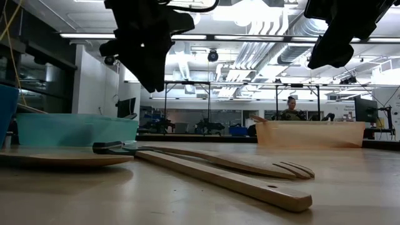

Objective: Pick & Place Kitchen Items
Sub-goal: Put the brown wooden serving spoon into the orange bin

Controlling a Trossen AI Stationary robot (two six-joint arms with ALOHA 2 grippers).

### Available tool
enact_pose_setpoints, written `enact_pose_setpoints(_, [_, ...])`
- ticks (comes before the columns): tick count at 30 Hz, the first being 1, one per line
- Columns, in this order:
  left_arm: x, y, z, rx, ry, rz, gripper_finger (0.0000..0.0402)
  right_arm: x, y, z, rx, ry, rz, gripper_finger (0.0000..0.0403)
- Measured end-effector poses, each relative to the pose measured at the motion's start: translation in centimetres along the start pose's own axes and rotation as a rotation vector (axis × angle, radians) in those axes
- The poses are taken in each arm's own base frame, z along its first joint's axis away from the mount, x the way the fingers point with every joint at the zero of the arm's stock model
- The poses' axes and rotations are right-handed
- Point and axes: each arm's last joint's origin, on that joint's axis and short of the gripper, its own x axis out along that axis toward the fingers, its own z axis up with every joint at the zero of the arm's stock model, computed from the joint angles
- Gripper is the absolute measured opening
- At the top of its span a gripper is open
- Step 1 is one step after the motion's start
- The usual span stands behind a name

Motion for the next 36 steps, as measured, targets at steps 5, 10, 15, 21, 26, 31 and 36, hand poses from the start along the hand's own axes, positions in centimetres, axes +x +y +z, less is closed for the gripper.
enact_pose_setpoints(5, [0.3, 0.5, 0.5, -0.008, 0.001, 0.031, 0.0103, 0.0, 0.0, 0.0, 0.008, 0.002, -0.001, 0.0196])
enact_pose_setpoints(10, [0.7, 1.0, 0.1, -0.031, -0.036, 0.085, 0.0103, 0.0, 0.0, 0.0, 0.009, 0.002, -0.002, 0.0196])
enact_pose_setpoints(15, [1.5, 1.5, -0.5, -0.060, -0.073, 0.140, 0.0112, 0.0, 0.0, 0.0, 0.035, -0.003, -0.010, 0.0196])
enact_pose_setpoints(21, [1.9, 1.9, -0.7, -0.093, -0.103, 0.170, 0.0163, 0.0, -0.1, 0.0, 0.059, -0.013, -0.023, 0.0196])
enact_pose_setpoints(26, [1.9, 1.9, -0.7, -0.139, -0.108, 0.167, 0.0213, 0.0, -0.1, 0.0, 0.075, -0.013, -0.023, 0.0196])
enact_pose_setpoints(31, [1.9, 2.1, -0.8, -0.181, -0.105, 0.183, 0.0234, 0.0, -0.1, 0.0, 0.085, -0.012, -0.022, 0.0196])
enact_pose_setpoints(36, [1.8, 2.4, -1.0, -0.204, -0.095, 0.215, 0.0233, 0.0, -0.1, 0.0, 0.087, -0.011, -0.021, 0.0196])
